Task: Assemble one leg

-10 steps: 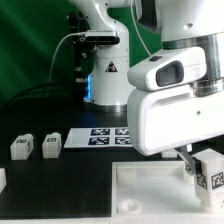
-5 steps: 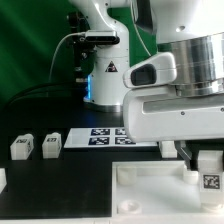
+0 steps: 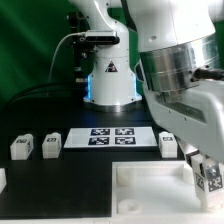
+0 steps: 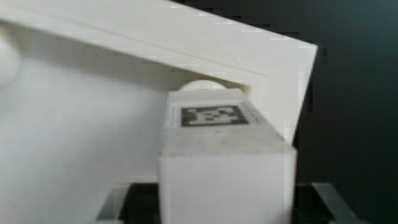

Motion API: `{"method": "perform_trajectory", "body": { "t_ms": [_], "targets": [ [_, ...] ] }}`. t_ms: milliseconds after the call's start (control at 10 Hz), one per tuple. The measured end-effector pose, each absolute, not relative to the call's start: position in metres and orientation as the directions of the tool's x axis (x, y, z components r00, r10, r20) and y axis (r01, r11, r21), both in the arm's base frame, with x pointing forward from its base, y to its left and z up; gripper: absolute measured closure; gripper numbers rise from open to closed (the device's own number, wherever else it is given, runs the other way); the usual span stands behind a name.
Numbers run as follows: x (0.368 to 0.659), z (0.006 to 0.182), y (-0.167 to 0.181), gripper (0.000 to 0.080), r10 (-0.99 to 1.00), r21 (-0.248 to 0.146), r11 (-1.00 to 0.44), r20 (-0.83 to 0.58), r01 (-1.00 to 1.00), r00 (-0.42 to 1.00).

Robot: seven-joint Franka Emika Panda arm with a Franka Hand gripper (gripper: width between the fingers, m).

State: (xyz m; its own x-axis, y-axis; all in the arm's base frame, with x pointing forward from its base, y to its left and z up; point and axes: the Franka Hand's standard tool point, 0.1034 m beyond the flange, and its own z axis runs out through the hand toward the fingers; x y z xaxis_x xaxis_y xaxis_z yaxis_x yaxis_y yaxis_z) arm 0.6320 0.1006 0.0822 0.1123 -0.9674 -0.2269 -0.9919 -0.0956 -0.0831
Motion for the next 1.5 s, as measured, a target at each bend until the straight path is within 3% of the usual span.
{"method": "perform_trajectory", "body": {
  "t_ms": [200, 500, 600, 700, 900, 1300, 1500],
  "targets": [
    [0.630, 0.084, 0.114, 0.0504, -0.969, -0.040, 0.071, -0.238, -0.997, -0.059],
    [0.630, 0.084, 0.119, 0.0495, -0.972, -0.064, -0.019, -0.231, -0.998, 0.034],
    [0.629, 0.083, 0.120, 0.0314, -0.972, -0.064, -0.044, -0.228, -0.997, 0.058],
    [0.626, 0.083, 0.124, 0.0187, -0.956, -0.070, -0.199, -0.207, -0.978, 0.209],
    [0.626, 0.082, 0.125, 0.0161, -0.809, -0.142, -0.556, -0.136, -0.819, 0.572],
    [0.627, 0.082, 0.123, 0.0151, -0.503, -0.184, -0.843, -0.064, -0.506, 0.862],
    [0.633, 0.084, 0.118, 0.0151, -0.224, -0.167, -0.961, 0.008, -0.219, 0.975]
  ]
}}
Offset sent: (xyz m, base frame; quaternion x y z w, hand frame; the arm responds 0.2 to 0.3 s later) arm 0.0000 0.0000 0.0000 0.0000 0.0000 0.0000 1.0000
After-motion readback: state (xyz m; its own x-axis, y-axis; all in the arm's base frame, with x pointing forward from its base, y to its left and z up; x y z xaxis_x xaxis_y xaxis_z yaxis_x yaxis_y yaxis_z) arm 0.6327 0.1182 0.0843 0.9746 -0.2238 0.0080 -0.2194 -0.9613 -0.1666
